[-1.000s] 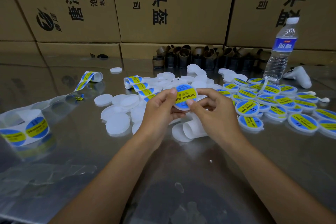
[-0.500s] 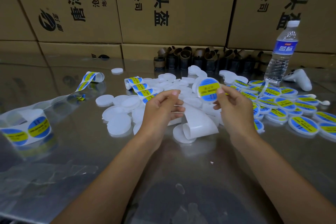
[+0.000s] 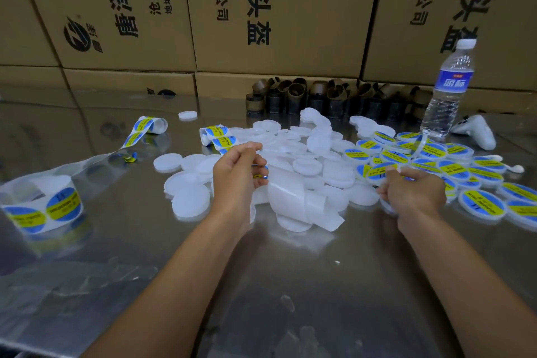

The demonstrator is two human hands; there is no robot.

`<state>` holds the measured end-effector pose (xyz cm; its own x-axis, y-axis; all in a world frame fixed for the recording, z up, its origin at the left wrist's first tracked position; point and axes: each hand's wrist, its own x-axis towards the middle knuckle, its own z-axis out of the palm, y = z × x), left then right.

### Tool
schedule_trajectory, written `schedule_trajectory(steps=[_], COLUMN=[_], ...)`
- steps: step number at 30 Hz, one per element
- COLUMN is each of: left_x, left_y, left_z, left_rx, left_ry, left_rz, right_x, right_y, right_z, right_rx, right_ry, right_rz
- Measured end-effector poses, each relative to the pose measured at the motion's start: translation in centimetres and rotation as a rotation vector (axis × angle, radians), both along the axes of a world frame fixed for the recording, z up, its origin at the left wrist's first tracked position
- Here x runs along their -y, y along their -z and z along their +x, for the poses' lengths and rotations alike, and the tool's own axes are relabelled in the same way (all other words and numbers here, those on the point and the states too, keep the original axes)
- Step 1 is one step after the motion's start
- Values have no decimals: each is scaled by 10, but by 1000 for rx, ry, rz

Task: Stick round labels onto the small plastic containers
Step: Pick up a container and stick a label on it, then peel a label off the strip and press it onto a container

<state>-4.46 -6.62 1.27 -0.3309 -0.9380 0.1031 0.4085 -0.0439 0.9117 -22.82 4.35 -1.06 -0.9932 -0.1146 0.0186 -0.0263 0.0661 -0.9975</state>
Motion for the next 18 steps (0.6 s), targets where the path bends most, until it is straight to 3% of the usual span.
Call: schedule_trajectory(steps=[7, 18], left_x=[3, 6], left_y=[1, -2], left_z=[1, 11], left_rx=[25, 33], left_ry=[-19, -60], left_rz=[-9, -23], right_x=[1, -4], right_y=[-4, -10], right_z=[1, 12], right_rx=[55, -130], right_ry=[-15, -15], right_rz=[10, 83])
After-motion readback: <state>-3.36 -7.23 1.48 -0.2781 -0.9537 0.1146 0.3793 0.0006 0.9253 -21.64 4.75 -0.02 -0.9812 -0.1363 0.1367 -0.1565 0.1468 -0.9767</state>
